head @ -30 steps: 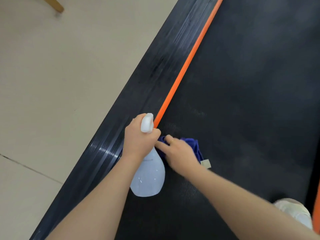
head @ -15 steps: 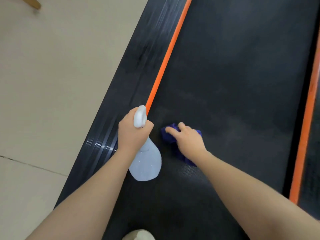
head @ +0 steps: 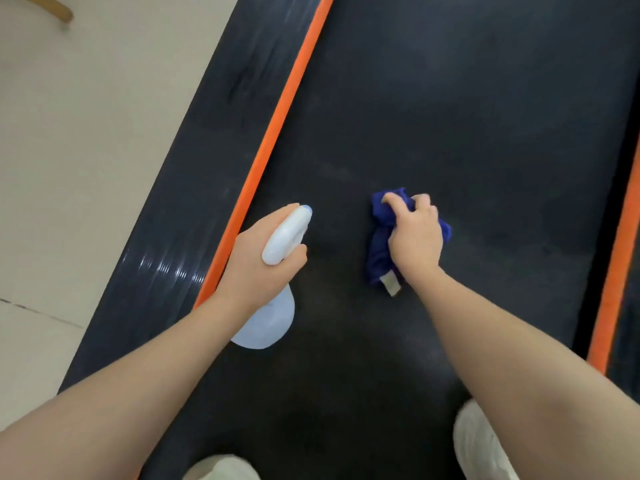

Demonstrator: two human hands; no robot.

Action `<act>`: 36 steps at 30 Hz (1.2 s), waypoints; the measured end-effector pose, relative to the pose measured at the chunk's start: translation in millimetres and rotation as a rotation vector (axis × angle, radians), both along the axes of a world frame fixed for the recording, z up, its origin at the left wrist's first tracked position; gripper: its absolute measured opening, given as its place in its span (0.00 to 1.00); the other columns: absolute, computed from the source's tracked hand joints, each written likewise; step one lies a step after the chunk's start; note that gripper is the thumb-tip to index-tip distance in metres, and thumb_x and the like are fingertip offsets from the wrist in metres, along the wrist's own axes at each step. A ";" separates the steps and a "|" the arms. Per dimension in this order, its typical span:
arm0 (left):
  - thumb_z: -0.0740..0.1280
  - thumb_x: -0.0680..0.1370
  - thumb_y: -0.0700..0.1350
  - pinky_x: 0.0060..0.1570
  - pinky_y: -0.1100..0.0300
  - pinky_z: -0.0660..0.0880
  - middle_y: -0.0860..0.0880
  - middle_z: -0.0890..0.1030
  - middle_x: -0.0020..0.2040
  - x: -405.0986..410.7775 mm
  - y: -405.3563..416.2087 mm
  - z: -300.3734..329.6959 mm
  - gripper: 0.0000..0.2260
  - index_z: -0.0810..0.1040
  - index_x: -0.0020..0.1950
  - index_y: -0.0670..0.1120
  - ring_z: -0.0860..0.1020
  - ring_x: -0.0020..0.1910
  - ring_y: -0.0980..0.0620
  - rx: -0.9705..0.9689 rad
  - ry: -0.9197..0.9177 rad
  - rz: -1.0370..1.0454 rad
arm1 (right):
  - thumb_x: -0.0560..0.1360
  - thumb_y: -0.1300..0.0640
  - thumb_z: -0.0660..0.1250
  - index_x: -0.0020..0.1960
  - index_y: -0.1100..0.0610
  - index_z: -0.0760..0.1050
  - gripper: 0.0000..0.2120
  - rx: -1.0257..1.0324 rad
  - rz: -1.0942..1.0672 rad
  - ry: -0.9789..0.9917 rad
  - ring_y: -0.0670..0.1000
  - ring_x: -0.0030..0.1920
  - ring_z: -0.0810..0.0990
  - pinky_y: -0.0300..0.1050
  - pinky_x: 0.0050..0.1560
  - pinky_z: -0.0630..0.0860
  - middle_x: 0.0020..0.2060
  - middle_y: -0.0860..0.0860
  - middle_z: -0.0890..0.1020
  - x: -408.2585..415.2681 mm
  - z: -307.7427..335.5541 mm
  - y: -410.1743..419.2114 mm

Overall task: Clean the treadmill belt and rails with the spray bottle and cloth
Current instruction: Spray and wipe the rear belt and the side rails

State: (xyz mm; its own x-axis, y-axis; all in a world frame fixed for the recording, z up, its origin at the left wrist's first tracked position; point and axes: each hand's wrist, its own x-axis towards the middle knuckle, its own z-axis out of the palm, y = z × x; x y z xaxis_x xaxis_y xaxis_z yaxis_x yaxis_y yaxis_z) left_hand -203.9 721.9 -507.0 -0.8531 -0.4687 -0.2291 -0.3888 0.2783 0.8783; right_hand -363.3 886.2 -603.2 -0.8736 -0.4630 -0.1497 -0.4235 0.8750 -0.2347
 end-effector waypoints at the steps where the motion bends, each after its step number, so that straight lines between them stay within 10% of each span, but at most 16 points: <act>1: 0.65 0.72 0.38 0.49 0.74 0.70 0.51 0.80 0.50 -1.9 5.8 -0.7 0.16 0.77 0.59 0.44 0.77 0.51 0.60 0.006 -0.004 -0.024 | 0.71 0.68 0.59 0.61 0.52 0.73 0.21 0.029 -0.046 0.041 0.61 0.49 0.71 0.53 0.42 0.72 0.54 0.60 0.71 -9.7 1.4 1.8; 8: 0.67 0.73 0.36 0.47 0.77 0.70 0.56 0.80 0.53 -26.4 51.4 -1.9 0.18 0.76 0.61 0.51 0.77 0.53 0.59 0.010 -0.193 0.014 | 0.63 0.52 0.68 0.57 0.49 0.71 0.23 -0.004 0.760 0.110 0.58 0.44 0.77 0.49 0.44 0.68 0.52 0.55 0.79 64.2 -6.5 94.2; 14: 0.64 0.74 0.38 0.48 0.51 0.74 0.42 0.80 0.48 -38.4 77.4 0.9 0.07 0.77 0.51 0.38 0.76 0.45 0.46 -0.137 -0.307 0.119 | 0.69 0.63 0.58 0.55 0.54 0.77 0.17 -0.019 0.168 0.192 0.61 0.40 0.74 0.49 0.37 0.65 0.52 0.63 0.77 -26.4 -10.1 59.1; 20: 0.62 0.69 0.48 0.43 0.49 0.74 0.49 0.78 0.38 -52.3 96.6 -12.5 0.06 0.74 0.40 0.47 0.76 0.40 0.48 -0.160 -0.399 0.058 | 0.66 0.37 0.66 0.66 0.52 0.71 0.32 -0.044 0.538 0.154 0.62 0.52 0.76 0.55 0.49 0.75 0.60 0.61 0.74 16.9 -9.5 115.5; 28: 0.63 0.71 0.42 0.32 0.57 0.63 0.51 0.69 0.30 -72.4 117.2 -24.8 0.06 0.67 0.36 0.45 0.66 0.31 0.52 -0.186 -0.413 0.077 | 0.76 0.55 0.63 0.67 0.52 0.71 0.19 0.010 0.146 0.105 0.64 0.52 0.73 0.56 0.45 0.70 0.64 0.62 0.71 -66.0 -10.4 78.5; 33: 0.62 0.70 0.43 0.36 0.56 0.65 0.43 0.72 0.34 -85.7 125.6 -12.8 0.06 0.70 0.39 0.40 0.67 0.33 0.52 -0.063 -0.327 0.109 | 0.71 0.53 0.66 0.62 0.48 0.74 0.19 -0.118 0.668 0.101 0.61 0.46 0.76 0.52 0.39 0.73 0.57 0.59 0.77 -21.3 -10.8 136.4; 36: 0.62 0.71 0.36 0.35 0.58 0.61 0.47 0.66 0.32 -92.0 132.9 -8.7 0.07 0.64 0.36 0.40 0.63 0.33 0.53 -0.058 -0.328 0.090 | 0.72 0.54 0.63 0.62 0.47 0.74 0.19 -0.089 0.506 0.138 0.62 0.46 0.75 0.53 0.40 0.72 0.58 0.58 0.76 -70.9 -14.4 128.2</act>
